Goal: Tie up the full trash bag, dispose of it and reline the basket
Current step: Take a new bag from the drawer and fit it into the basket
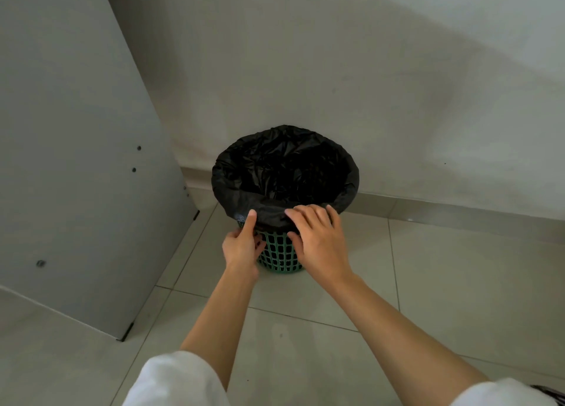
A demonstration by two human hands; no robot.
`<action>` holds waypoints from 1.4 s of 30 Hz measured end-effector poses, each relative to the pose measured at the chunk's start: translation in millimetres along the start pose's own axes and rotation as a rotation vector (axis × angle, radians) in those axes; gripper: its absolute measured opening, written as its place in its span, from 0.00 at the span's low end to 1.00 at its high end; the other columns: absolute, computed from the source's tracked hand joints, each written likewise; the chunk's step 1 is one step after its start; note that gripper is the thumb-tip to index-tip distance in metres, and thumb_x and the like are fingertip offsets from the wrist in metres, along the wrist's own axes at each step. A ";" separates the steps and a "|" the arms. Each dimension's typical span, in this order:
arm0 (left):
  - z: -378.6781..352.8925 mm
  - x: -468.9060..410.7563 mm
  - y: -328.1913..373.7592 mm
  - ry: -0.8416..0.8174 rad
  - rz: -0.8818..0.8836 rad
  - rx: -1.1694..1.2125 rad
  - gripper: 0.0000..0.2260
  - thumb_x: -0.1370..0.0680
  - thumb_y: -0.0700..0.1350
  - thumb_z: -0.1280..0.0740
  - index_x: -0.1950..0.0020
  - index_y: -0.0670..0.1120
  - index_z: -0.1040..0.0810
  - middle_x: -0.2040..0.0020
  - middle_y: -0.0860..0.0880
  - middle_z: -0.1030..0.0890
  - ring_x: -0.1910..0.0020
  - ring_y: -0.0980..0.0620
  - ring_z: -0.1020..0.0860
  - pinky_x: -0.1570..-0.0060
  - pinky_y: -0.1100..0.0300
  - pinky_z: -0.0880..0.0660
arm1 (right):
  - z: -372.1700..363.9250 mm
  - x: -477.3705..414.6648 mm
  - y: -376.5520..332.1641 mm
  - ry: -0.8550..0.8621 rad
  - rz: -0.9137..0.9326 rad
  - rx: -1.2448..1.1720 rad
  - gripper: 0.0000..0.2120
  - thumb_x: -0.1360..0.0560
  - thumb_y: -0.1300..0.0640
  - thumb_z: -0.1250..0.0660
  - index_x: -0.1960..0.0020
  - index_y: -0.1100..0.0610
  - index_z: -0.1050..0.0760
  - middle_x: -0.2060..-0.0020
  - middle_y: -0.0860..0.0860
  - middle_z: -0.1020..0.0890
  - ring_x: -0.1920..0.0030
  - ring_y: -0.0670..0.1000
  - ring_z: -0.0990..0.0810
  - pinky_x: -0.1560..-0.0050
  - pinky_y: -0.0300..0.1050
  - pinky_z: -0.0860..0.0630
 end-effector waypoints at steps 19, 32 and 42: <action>-3.0 -7.8 16.5 0.165 0.017 0.218 0.13 0.21 0.46 0.35 0.62 0.40 0.27 0.65 0.46 0.22 0.67 0.51 0.23 0.66 0.60 0.25 | -20.6 -3.6 -7.8 0.008 0.054 0.012 0.13 0.29 0.59 0.29 0.44 0.55 0.22 0.56 0.50 0.20 0.53 0.54 0.22 0.40 0.52 0.28; 10.0 -23.7 43.2 -0.130 0.009 -0.092 0.07 0.23 0.41 0.33 0.51 0.37 0.23 0.56 0.40 0.18 0.60 0.49 0.19 0.63 0.63 0.21 | -96.5 -49.8 -43.3 -0.988 -0.209 -0.372 0.23 0.19 0.43 0.53 0.34 0.52 0.29 0.35 0.53 0.26 0.36 0.56 0.29 0.37 0.53 0.32; 8.0 -18.7 28.8 -0.081 0.156 0.244 0.08 0.23 0.38 0.33 0.46 0.35 0.24 0.46 0.38 0.20 0.50 0.46 0.21 0.47 0.58 0.25 | -84.9 -47.7 -25.1 -0.863 -0.172 -0.207 0.28 0.21 0.36 0.55 0.46 0.53 0.23 0.52 0.52 0.20 0.49 0.54 0.23 0.51 0.51 0.28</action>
Point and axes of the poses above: each hand's wrist, its own x-axis away from the middle knuckle, its own z-axis out of the back of the hand, y = z × x, the point moved 10 cm from there along -x, towards the middle knuckle
